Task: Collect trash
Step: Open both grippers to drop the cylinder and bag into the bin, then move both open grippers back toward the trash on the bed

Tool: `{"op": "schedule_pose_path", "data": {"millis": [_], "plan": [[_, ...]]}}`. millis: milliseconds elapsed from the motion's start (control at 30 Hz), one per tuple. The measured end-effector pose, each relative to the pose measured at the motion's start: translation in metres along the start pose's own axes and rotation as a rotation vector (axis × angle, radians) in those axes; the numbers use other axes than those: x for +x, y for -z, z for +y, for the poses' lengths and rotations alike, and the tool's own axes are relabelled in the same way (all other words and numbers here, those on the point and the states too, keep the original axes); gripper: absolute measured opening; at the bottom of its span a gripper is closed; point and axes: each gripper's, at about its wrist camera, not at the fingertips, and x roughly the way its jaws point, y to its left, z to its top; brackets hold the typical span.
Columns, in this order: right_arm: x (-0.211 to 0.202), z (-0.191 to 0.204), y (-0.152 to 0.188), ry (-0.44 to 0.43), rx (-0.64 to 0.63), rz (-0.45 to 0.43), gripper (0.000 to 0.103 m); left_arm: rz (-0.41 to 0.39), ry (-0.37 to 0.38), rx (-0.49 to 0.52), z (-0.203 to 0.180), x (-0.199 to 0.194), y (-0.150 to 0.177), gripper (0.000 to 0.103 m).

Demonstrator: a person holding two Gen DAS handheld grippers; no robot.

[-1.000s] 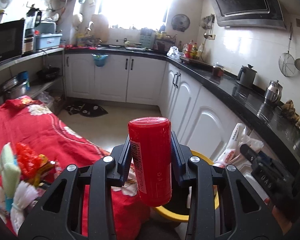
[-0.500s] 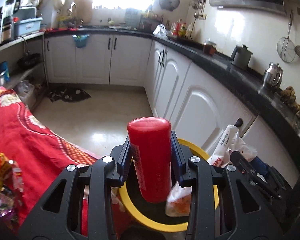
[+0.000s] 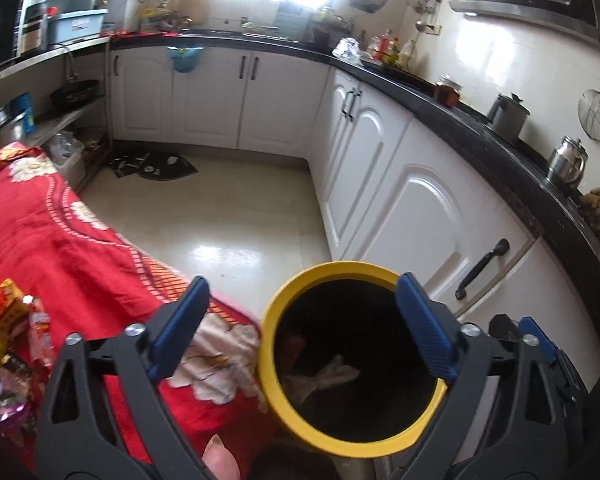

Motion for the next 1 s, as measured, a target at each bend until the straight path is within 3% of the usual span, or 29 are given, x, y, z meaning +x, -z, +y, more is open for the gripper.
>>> {"op": "schedule_pose_path", "data": {"millis": [1000], "plan": [[-0.058, 0.096, -0.008, -0.213, -0.116, -0.032, 0.091, -0.18, -0.182, -0.097, 0.095, -0.124, 0.008, 0.092]]}}
